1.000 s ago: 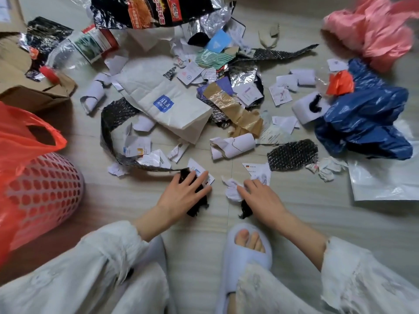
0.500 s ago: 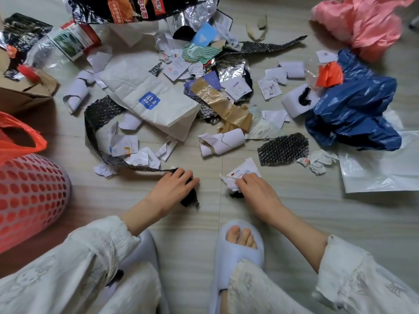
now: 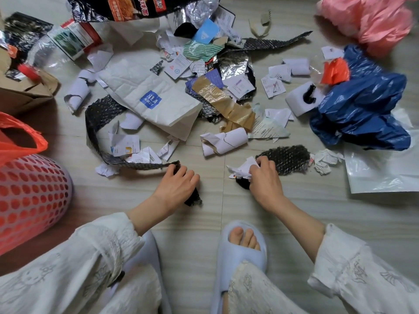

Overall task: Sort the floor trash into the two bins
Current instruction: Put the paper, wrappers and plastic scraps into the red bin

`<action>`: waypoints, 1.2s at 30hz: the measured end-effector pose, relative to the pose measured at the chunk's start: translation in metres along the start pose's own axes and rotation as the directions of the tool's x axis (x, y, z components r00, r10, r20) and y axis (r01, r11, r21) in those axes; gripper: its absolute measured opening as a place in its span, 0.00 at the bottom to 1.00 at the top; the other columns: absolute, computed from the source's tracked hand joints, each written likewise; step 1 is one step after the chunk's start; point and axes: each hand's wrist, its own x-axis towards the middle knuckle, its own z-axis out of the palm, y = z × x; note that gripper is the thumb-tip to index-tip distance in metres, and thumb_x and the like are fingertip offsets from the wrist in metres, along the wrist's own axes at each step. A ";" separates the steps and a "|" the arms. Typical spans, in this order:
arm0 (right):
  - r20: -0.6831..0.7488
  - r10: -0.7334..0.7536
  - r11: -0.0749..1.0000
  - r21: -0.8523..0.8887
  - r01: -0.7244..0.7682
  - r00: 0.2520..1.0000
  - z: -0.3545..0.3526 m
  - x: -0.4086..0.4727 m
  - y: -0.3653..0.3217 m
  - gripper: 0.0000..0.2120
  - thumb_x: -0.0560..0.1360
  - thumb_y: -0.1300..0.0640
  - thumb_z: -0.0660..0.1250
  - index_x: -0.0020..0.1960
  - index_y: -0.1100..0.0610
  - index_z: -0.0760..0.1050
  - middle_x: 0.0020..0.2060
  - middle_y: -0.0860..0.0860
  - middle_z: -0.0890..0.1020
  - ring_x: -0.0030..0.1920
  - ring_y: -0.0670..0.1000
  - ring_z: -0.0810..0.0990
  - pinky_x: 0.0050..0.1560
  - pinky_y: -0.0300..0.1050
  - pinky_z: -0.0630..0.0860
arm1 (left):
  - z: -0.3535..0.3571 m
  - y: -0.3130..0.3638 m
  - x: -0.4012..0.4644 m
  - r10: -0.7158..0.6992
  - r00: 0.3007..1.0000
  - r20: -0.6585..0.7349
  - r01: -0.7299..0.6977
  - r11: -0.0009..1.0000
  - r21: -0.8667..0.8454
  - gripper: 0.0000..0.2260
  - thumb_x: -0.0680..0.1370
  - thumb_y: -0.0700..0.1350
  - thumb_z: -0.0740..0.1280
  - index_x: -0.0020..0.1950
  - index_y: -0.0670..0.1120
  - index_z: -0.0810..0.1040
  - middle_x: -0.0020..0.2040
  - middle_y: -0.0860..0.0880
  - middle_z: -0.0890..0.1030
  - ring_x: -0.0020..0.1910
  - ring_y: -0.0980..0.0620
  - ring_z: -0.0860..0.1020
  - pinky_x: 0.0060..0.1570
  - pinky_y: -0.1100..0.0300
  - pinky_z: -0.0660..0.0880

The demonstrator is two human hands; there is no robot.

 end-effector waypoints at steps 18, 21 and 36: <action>-0.223 -0.151 0.947 0.248 0.206 0.963 -0.045 -0.026 -0.039 0.16 0.72 0.71 0.60 0.58 0.64 0.74 0.53 0.60 0.77 0.57 0.60 0.73 0.52 0.43 0.65 | -0.039 -0.009 -0.038 -0.232 0.966 -0.117 0.193 0.942 -0.273 0.18 0.56 0.38 0.77 0.42 0.49 0.77 0.36 0.51 0.75 0.35 0.49 0.76 0.40 0.57 0.63; -0.308 -0.188 0.917 0.285 0.280 0.932 -0.084 -0.034 -0.074 0.11 0.72 0.71 0.60 0.50 0.65 0.77 0.49 0.61 0.78 0.51 0.60 0.75 0.42 0.41 0.60 | -0.076 -0.031 -0.057 -0.412 0.883 -0.227 0.295 0.861 -0.414 0.16 0.60 0.36 0.76 0.44 0.47 0.77 0.37 0.49 0.76 0.35 0.45 0.77 0.34 0.56 0.72; -0.594 -0.646 0.436 0.229 0.870 0.480 -0.237 -0.133 -0.363 0.04 0.68 0.69 0.64 0.38 0.70 0.76 0.35 0.64 0.79 0.38 0.59 0.75 0.36 0.45 0.58 | -0.151 -0.155 -0.285 -0.897 0.207 -0.391 0.773 0.395 -0.496 0.17 0.65 0.34 0.71 0.53 0.44 0.78 0.47 0.44 0.77 0.46 0.41 0.74 0.43 0.49 0.69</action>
